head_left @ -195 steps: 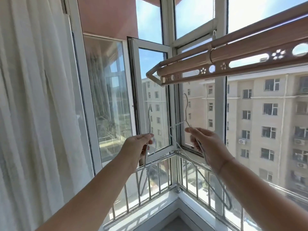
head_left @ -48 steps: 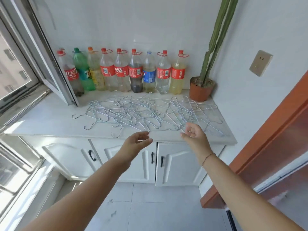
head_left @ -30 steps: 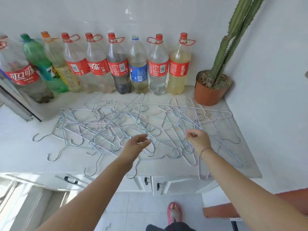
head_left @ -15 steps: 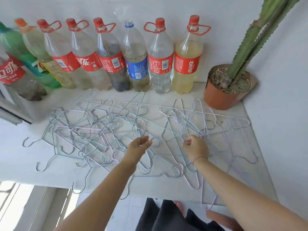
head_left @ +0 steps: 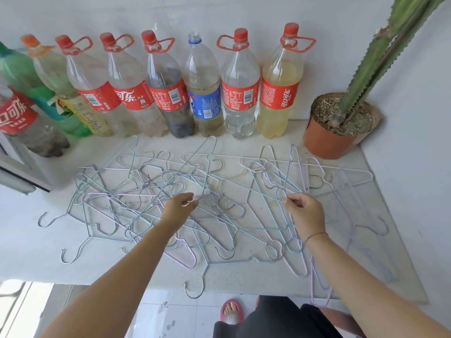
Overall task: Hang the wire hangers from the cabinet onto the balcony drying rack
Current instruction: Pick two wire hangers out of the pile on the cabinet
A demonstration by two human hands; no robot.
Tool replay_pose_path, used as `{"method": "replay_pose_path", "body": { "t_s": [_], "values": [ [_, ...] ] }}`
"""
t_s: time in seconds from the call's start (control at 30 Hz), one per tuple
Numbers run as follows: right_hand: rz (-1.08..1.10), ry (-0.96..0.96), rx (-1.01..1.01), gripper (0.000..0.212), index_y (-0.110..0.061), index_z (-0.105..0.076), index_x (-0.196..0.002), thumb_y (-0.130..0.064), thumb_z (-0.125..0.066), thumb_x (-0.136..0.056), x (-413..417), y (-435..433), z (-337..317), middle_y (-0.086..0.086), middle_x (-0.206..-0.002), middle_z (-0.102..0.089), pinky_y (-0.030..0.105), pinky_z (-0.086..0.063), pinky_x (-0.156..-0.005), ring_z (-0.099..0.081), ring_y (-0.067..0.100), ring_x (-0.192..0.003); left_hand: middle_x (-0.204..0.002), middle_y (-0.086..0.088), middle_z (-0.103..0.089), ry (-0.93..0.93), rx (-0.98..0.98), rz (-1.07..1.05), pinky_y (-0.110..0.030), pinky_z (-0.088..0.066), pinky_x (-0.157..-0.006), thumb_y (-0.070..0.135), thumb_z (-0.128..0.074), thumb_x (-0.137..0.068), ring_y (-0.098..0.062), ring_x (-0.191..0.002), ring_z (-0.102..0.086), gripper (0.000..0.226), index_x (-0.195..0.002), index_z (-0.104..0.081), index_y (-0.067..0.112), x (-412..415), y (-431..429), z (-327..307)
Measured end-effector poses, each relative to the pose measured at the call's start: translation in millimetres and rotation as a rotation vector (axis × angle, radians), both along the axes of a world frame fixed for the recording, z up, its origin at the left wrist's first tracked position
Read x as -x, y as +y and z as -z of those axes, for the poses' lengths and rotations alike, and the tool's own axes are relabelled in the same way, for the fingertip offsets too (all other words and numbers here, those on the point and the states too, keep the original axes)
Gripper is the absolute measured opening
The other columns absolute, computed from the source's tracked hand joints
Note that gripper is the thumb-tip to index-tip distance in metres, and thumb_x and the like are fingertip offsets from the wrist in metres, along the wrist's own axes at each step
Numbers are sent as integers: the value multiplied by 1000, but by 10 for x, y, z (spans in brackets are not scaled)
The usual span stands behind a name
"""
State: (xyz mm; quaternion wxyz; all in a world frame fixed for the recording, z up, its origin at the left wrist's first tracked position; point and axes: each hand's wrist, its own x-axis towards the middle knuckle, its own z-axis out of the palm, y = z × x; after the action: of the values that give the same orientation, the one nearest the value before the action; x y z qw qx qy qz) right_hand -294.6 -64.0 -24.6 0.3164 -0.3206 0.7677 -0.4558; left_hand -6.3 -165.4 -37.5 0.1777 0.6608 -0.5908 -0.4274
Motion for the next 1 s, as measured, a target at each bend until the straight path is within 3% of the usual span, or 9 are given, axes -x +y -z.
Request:
{"method": "replay_pose_path", "body": {
  "t_s": [0.17, 0.33, 0.47, 0.63, 0.77, 0.87, 1.0],
  "values": [
    [53, -172, 60, 8, -12, -66, -87, -8, -65, -80, -33, 32, -89, 9, -80, -67, 21, -47, -69, -62, 17, -75, -108, -6, -68, -84, -51, 130, -24, -42, -83, 29, -64, -87, -20, -99, -62, 33, -115, -66, 11, -40, -103, 3],
    [71, -210, 88, 11, -7, -65, -93, -7, -63, -82, -15, 42, -156, 4, -76, -66, 7, -44, -54, -57, -7, -52, -99, -6, -67, 74, -77, 77, -24, -39, -81, 23, -66, -86, -18, -92, -59, 26, -108, -68, 9, -58, -159, -103],
    [114, -256, 114, 8, -9, -64, -90, -5, -60, -84, 44, 87, -243, 5, -72, -65, 10, -42, -50, -56, -1, -56, -93, 0, -65, 181, -58, 62, -24, -40, -79, 21, -65, -86, -11, -80, -56, 23, -108, -68, 12, -41, -194, -260],
    [144, -382, 146, 13, -17, -65, -83, -5, -59, -85, 134, 185, -318, 6, -76, -65, 18, -46, -64, -59, 13, -71, -83, -1, -60, 323, -56, 50, -19, -40, -63, 15, -59, -90, -10, -70, -53, 21, -110, -65, 12, 70, -233, -538],
    [137, -459, 171, 14, -16, -65, -84, -5, -57, -87, 151, 253, -397, 4, -73, -65, 12, -44, -50, -59, 4, -57, -79, 0, -60, 455, -85, 30, -20, -43, -69, 11, -57, -90, -10, -70, -56, 15, -102, -65, 17, 190, -211, -716],
    [123, -512, 203, 12, -14, -65, -85, -5, -56, -87, 142, 281, -425, 0, -67, -67, 12, -44, -49, -59, 7, -62, -74, 1, -60, 555, -116, 3, -16, -43, -66, 7, -57, -90, -7, -66, -57, 18, -103, -65, 14, 275, -143, -782],
    [84, -523, 221, 11, -6, -62, -93, -3, -53, -89, 136, 307, -453, 7, -73, -58, 13, -40, -45, -51, 10, -60, -63, 7, -61, 696, -177, -45, -15, -44, -60, 4, -59, -88, -5, -61, -58, 12, -93, -66, 13, 390, -24, -839]
  ]
}}
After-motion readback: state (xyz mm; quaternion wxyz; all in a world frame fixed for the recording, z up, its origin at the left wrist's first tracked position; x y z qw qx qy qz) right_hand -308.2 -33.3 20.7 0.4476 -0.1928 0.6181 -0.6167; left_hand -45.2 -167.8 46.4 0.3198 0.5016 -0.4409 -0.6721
